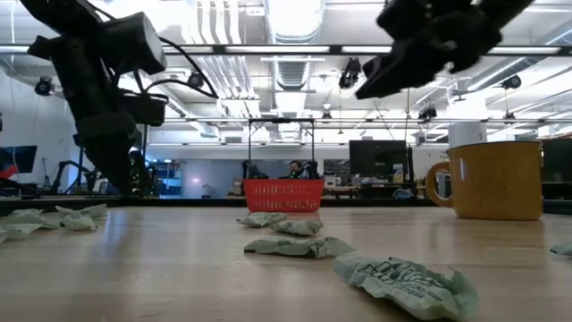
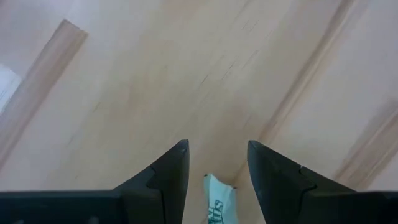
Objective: Pick and place Stevia / Truvia into bins
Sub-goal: Put the white stevia packet into the red bin
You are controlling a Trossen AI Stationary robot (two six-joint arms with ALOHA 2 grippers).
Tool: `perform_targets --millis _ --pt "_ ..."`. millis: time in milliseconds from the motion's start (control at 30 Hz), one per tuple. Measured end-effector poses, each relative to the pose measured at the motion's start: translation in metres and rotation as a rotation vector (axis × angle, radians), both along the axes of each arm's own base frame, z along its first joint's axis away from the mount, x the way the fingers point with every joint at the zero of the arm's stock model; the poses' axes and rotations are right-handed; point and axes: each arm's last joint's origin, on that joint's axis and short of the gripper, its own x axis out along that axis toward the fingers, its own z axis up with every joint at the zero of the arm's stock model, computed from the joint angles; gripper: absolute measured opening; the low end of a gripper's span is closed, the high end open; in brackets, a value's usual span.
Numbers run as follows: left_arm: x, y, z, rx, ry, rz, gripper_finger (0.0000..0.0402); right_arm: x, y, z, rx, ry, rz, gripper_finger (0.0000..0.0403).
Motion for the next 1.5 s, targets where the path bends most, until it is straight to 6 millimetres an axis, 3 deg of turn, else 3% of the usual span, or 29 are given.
perform_targets --millis 233,933,1500 --pt "-0.003 -0.002 -0.001 0.028 0.037 -0.005 0.0146 -0.017 0.004 -0.002 -0.002 -0.023 0.008 0.0126" --pt "-0.004 -0.009 -0.005 0.000 0.078 -0.022 0.0146 -0.017 0.005 0.000 0.017 -0.028 -0.003 0.0121" --pt "-0.006 -0.018 -0.007 -0.014 0.097 -0.077 0.0146 -0.021 0.005 -0.011 0.035 0.009 -0.014 0.0115"
